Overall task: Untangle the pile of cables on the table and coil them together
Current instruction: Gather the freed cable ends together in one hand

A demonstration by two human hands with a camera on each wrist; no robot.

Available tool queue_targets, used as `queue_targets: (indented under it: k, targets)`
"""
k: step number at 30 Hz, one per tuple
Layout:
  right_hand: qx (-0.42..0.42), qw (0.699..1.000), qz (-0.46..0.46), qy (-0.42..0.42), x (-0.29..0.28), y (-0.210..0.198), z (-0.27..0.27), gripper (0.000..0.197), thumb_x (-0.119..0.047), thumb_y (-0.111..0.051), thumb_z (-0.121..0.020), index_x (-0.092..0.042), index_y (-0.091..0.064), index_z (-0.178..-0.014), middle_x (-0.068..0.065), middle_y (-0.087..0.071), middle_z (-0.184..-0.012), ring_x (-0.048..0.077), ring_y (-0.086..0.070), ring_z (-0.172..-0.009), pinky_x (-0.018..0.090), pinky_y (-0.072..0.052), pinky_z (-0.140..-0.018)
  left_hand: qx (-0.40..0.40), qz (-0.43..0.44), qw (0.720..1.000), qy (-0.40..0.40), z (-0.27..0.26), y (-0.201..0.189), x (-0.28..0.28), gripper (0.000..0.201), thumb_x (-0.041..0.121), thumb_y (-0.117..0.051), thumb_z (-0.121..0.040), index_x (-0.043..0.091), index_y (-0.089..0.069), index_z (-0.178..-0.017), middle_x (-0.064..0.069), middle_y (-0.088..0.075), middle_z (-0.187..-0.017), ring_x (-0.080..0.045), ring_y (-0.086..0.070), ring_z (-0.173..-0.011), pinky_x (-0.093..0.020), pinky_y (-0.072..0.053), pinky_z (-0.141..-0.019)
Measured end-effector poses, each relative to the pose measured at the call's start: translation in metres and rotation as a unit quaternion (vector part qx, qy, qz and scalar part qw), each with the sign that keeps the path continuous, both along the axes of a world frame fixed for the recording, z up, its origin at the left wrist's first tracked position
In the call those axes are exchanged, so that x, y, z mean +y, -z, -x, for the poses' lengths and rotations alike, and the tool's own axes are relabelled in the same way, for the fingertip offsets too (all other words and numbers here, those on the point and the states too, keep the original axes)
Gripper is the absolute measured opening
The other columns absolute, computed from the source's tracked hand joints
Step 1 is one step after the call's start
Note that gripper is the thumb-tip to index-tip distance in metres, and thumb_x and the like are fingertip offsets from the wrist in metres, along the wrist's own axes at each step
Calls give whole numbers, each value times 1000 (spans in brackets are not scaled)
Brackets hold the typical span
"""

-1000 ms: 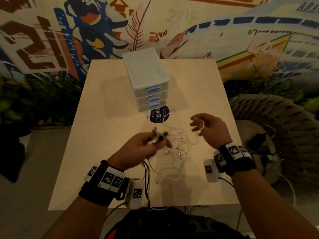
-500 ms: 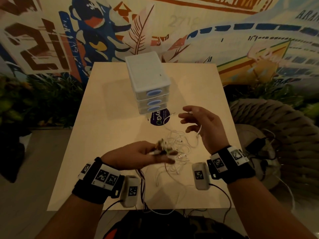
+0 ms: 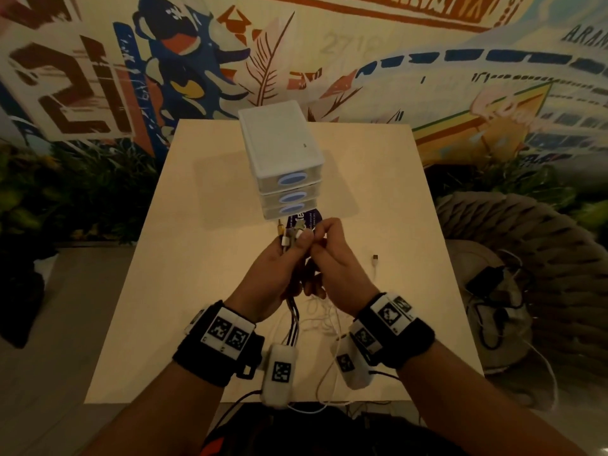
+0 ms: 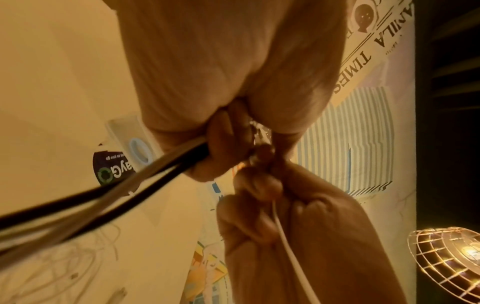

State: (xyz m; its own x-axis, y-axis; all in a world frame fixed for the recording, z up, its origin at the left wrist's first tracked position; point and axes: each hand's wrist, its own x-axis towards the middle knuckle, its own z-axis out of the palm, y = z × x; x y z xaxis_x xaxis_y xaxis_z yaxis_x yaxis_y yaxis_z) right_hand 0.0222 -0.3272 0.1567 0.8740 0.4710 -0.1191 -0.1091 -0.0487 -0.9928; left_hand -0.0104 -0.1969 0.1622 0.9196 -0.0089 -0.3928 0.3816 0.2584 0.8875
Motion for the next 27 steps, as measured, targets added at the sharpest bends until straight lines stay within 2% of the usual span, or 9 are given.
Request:
queue_targets:
  k: [2, 4, 6, 11, 15, 17, 20, 24, 27]
  targets:
    - [-12, 1000, 9, -5, 4, 5, -1, 13, -14, -34, -109, -19, -30, -97, 11, -51, -74, 26, -54, -45, 30, -39, -40, 1, 19, 999, -34, 0, 1, -1, 39, 40, -53, -104, 6, -60, -121, -6, -49, -68, -18, -42, -52, -29, -35, -49]
    - [-24, 999, 34, -30, 3, 8, -2, 14, -17, -34, -109, -20, -30, -96, 13, -54, -76, 26, -57, -46, 31, -41, -41, 8, 6, 998, -57, -1, 4, 4, 32, 38, -56, -102, 10, -64, -114, -1, -48, -65, -16, -38, -57, -29, -30, -52]
    - [-36, 996, 59, -56, 2, 11, 0, 15, -19, -35, -110, -22, -29, -96, 13, -57, -75, 26, -57, -45, 32, -43, -40, 8, -5, 999, -54, -2, 6, 8, 30, 37, -56, -101, 11, -65, -112, -5, -50, -70, -19, -38, -59, -29, -28, -55]
    - [85, 983, 128, -101, -19, 35, 13, 26, -39, -51, -104, -15, -41, -104, 1, -44, -55, 19, -38, -39, 25, -36, -40, 1, 64, 994, -90, -7, 0, 21, 26, 35, -46, -107, 13, -58, -99, 2, -51, -76, -7, -22, -47, -21, -19, -44]
    - [129, 964, 167, -164, -70, 64, 36, 47, -66, -46, -92, -23, -56, -76, -5, -36, -53, 12, -32, -44, 23, -32, -45, 4, 104, 990, -99, -6, -12, 33, 31, 38, -42, -108, 19, -53, -86, 4, -57, -77, -6, -20, -43, -21, -17, -43]
    - [146, 963, 181, -139, -98, 75, 50, 52, -67, -46, -93, -23, -54, -67, -7, -36, -54, 14, -31, -47, 23, -32, -48, -3, 127, 985, -116, -4, -15, 40, 32, 41, -40, -109, 22, -51, -85, 6, -53, -71, -6, -20, -43, -21, -18, -42]
    - [138, 966, 204, -79, -129, 90, 71, 57, -66, -47, -96, -16, -46, -69, -10, -38, -57, 19, -35, -58, 23, -36, -56, -25, 171, 976, -131, -1, -17, 47, 35, 46, -37, -108, 23, -51, -85, 8, -33, -59, -4, -19, -42, -19, -20, -40]
    - [155, 941, 284, -96, -149, 124, 104, 44, -54, -46, -98, -23, -55, -68, -19, -52, -53, 5, -48, -57, 23, -43, -65, -52, 164, 976, -132, 5, -18, 48, 37, 46, -33, -108, 22, -52, -89, 7, -28, -53, -5, -17, -42, -21, -17, -41]
    - [167, 915, 334, -154, -162, 166, 135, 51, -74, -39, -92, -33, -56, -68, -17, -54, -61, 3, -51, -61, 28, -45, -71, -70, 136, 979, -136, 6, -19, 47, 39, 46, -31, -110, 21, -53, -90, 6, -29, -50, -7, -19, -43, -21, -30, -49]
